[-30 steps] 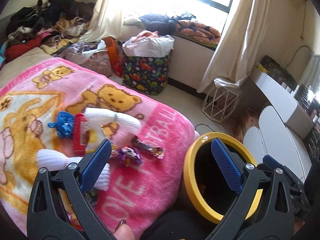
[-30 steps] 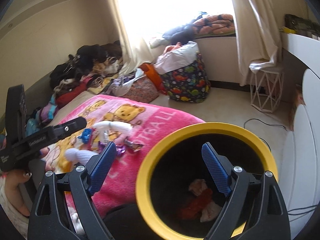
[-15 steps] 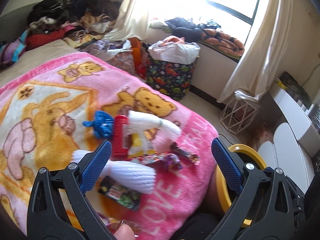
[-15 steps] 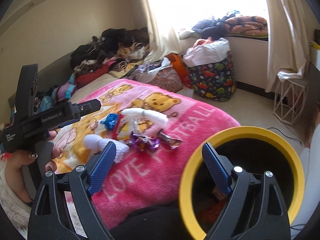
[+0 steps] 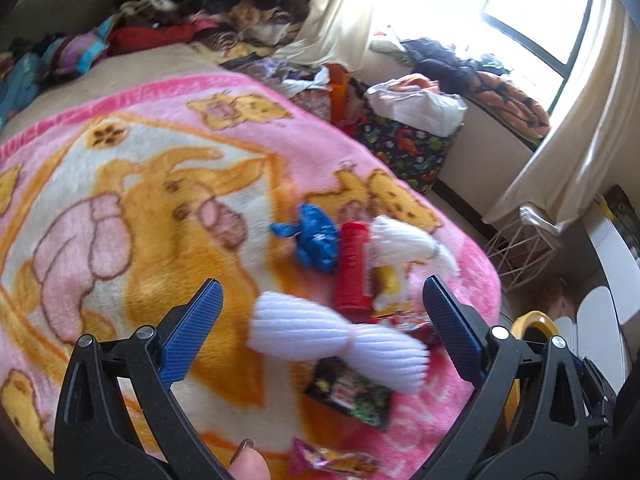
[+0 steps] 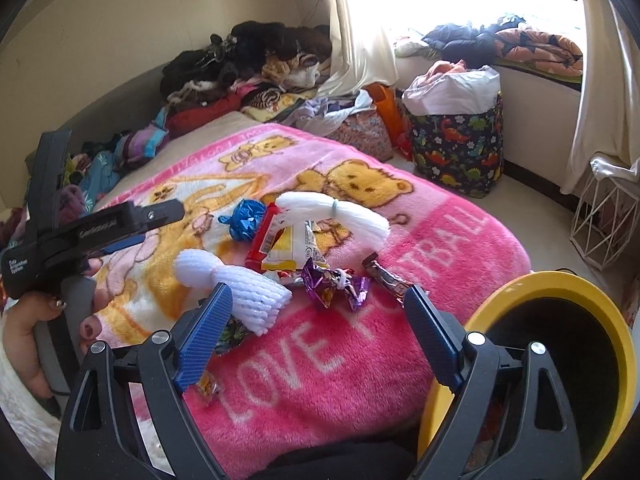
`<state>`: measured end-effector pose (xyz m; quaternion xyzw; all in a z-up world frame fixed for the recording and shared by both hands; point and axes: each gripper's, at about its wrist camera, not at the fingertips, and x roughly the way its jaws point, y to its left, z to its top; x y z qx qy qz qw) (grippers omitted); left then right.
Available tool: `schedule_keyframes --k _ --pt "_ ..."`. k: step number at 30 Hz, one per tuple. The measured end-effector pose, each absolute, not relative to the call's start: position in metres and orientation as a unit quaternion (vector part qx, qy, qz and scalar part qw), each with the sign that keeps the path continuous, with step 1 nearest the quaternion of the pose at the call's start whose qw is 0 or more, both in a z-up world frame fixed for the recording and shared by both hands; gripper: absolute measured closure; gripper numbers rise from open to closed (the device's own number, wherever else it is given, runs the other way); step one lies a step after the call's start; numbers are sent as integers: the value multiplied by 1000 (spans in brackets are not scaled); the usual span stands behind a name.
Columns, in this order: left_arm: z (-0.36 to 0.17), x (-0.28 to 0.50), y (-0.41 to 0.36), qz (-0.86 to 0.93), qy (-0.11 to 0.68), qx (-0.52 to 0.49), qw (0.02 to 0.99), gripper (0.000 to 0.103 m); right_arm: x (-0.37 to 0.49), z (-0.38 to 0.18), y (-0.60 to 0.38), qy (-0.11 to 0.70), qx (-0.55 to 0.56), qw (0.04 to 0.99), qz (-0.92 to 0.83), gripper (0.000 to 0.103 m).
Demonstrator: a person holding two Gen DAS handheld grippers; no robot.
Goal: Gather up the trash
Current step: 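Grasp the white foam net with the left tool while the right tool grasps purple candy wrappers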
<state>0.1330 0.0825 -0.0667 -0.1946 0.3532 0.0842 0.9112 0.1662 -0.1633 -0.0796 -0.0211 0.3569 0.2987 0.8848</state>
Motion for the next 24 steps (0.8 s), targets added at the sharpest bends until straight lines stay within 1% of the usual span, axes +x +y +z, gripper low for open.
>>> schedule_keyframes --k 9,13,15,18,19,20,21,23,24 --pt "-110 134 118 73 386 -290 873 11 205 -113 -141 399 -31 872 282 18" --pt "-119 135 116 59 391 -311 864 12 219 -126 -134 413 -34 866 279 24" --pt "-123 137 113 53 396 -313 862 15 225 -132 -129 416 -40 865 279 26" --pt "-129 140 107 46 404 -317 857 22 232 -140 -122 424 -51 860 278 37" --pt "-131 141 106 46 406 -317 856 26 235 -144 -120 430 -54 857 278 46" --pt "-132 143 105 46 407 -317 855 27 237 -147 -119 435 -53 854 279 58" --pt "-132 144 104 47 407 -317 855 31 238 -149 -118 439 -51 851 283 63" --pt "-134 145 104 47 406 -323 854 36 237 -150 -121 435 -41 851 289 66" --pt "-134 146 105 46 405 -327 853 42 234 -149 -122 432 -37 851 296 68"
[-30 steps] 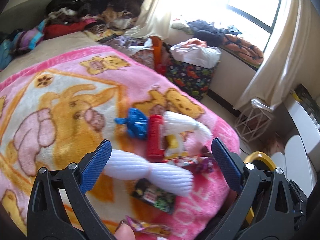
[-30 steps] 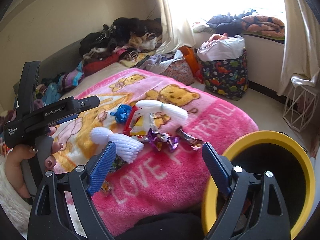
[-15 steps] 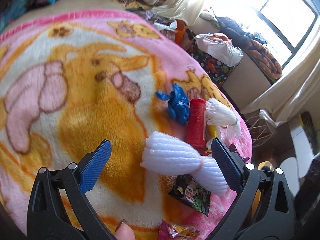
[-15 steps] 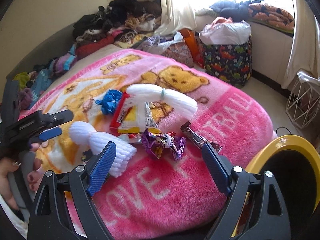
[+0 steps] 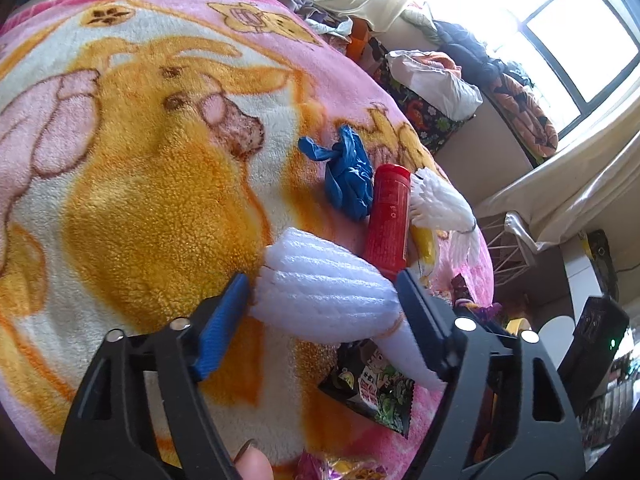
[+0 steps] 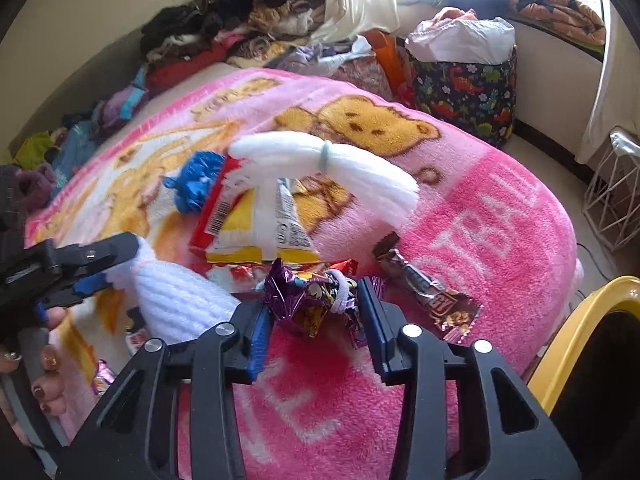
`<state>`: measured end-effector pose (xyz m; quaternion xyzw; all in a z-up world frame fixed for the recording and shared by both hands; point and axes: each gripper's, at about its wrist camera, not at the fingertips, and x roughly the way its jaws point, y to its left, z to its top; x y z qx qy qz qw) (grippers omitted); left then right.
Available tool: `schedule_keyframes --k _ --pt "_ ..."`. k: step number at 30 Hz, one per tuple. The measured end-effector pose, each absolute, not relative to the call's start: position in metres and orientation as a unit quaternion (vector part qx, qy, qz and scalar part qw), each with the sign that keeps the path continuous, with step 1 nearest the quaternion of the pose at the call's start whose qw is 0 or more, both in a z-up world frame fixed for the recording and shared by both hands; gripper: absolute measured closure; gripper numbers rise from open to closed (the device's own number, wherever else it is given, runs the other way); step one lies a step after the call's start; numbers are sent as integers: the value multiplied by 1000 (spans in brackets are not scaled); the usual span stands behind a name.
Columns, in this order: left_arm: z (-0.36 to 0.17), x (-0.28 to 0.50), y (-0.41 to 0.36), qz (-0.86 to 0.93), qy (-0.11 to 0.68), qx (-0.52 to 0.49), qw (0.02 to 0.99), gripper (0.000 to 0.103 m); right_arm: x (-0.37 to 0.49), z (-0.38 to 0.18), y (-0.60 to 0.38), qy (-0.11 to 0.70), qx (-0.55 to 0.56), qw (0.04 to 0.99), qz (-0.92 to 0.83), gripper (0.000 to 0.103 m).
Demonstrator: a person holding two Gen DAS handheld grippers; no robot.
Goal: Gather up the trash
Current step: 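Grasp the white foam net with the left tool while the right tool grasps purple candy wrappers, then carry the foam net and wrappers over the bin and open both tools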
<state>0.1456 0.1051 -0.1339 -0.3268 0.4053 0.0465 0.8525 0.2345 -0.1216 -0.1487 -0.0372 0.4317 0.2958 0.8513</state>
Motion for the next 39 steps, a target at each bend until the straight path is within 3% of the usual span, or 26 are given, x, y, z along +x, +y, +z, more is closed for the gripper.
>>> schedule_keyframes --k 3,9,13,27,39 --pt "-132 144 106 43 404 -331 852 54 229 -144 -128 428 -18 851 304 75" --pt "-117 141 106 26 390 -328 860 71 215 -127 -140 414 16 853 319 76" --pt "-99 139 106 18 372 -321 871 77 206 -114 -149 404 30 854 325 76" --pt "-34 131 78 -18 314 -269 910 79 180 -75 -179 368 51 870 324 76" --pt "-17 132 42 -48 306 -234 921 80 169 -54 -210 341 69 884 311 76"
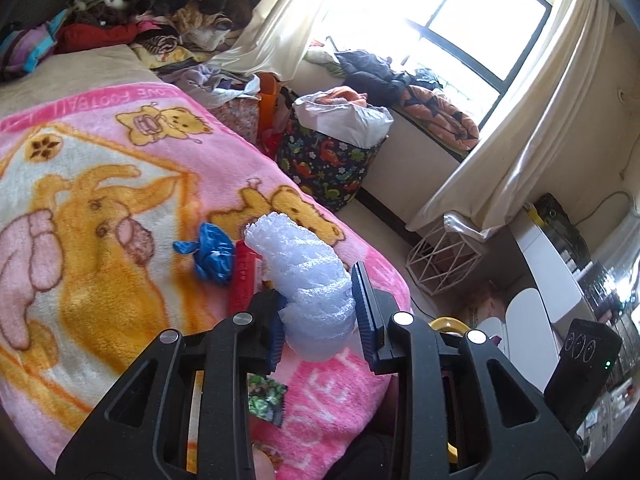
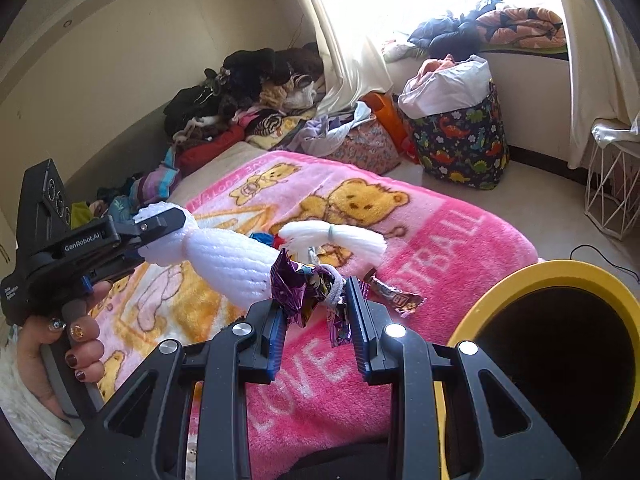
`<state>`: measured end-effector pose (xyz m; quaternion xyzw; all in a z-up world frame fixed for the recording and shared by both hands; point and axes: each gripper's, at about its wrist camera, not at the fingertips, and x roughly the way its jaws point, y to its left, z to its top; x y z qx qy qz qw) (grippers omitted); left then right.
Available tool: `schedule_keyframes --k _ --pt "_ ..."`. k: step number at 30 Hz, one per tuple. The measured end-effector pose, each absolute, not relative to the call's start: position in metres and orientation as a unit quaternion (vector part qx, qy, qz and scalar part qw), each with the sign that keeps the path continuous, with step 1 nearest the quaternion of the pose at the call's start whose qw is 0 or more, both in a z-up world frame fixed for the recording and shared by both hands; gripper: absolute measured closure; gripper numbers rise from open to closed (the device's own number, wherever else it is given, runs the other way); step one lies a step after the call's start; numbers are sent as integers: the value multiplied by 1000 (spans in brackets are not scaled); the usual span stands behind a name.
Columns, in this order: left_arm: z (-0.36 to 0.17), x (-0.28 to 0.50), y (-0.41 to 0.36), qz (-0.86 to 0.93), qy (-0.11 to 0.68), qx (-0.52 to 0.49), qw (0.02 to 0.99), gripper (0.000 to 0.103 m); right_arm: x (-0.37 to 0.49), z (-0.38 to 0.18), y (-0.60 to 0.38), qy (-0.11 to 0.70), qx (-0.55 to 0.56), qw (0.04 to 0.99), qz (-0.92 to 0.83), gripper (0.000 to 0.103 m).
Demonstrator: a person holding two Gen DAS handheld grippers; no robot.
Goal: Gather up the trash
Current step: 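Carry the foam net and wrappers over the bin and open both tools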
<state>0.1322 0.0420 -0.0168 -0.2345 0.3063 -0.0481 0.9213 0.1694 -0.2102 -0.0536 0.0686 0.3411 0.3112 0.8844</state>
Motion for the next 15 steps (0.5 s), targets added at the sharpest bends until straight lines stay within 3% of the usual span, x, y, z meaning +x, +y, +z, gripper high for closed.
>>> schedule_keyframes --k 15 --pt "-15 133 2 -75 312 -202 925 80 163 -50 -265 323 100 904 262 76"
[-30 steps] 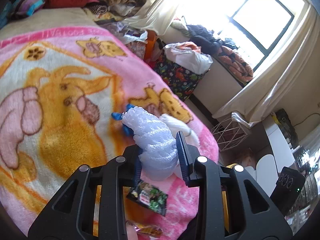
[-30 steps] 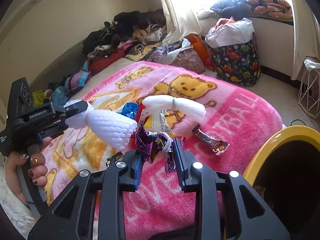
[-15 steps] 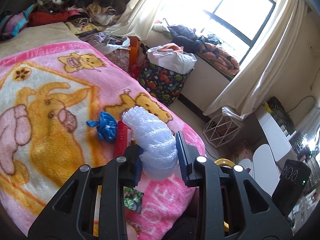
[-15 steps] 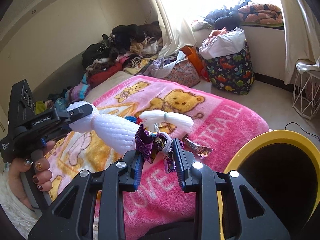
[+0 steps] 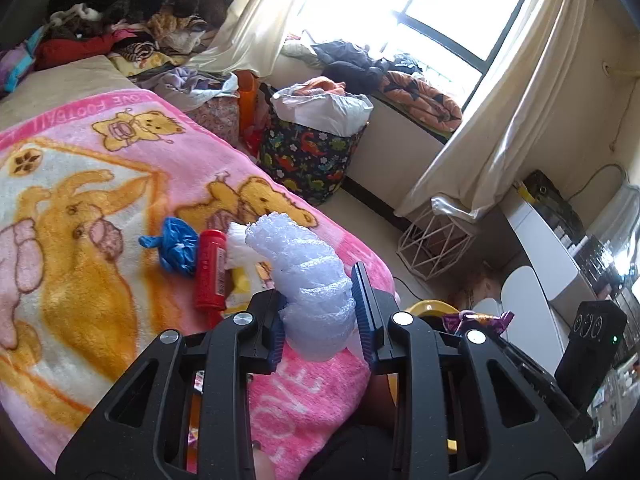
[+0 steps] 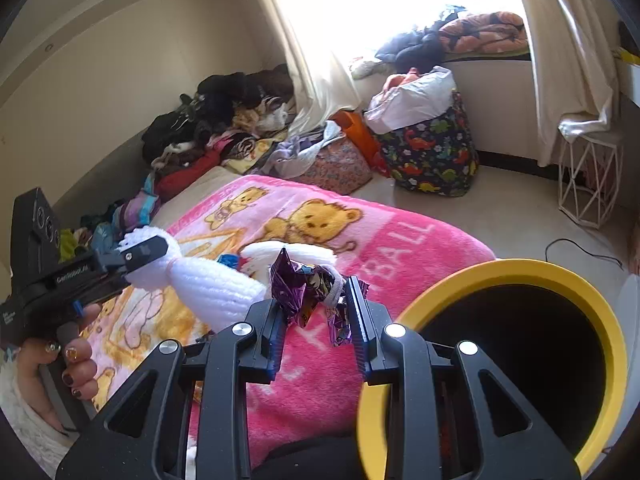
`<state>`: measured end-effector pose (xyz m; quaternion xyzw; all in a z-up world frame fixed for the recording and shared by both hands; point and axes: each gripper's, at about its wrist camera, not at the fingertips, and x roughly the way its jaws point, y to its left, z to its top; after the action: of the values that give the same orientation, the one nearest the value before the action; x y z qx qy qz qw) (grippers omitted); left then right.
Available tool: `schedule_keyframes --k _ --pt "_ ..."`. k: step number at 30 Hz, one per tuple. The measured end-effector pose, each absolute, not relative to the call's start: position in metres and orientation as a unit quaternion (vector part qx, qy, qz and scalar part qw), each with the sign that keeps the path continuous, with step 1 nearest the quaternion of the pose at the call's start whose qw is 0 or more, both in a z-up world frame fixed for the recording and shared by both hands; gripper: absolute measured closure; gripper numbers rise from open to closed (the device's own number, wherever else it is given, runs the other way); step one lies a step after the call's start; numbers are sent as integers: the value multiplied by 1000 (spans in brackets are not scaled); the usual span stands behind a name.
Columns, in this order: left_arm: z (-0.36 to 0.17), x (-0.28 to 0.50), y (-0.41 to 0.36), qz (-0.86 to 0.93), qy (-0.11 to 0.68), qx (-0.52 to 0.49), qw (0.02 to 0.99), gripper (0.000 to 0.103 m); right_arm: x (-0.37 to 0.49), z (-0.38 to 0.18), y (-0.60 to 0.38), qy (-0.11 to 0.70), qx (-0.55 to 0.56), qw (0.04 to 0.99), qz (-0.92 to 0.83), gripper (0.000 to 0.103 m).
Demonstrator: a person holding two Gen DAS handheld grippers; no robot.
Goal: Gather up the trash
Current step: 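Carry the foam net and wrappers over the bin and open both tools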
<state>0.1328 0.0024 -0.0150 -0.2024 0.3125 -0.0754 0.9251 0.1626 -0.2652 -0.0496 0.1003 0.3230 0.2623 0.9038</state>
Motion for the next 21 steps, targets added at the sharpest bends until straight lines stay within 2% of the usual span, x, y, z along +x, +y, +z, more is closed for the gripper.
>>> schedule_keyframes --k 21 --pt "-14 131 -55 -126 320 -160 925 80 159 -52 -325 319 138 915 204 76"
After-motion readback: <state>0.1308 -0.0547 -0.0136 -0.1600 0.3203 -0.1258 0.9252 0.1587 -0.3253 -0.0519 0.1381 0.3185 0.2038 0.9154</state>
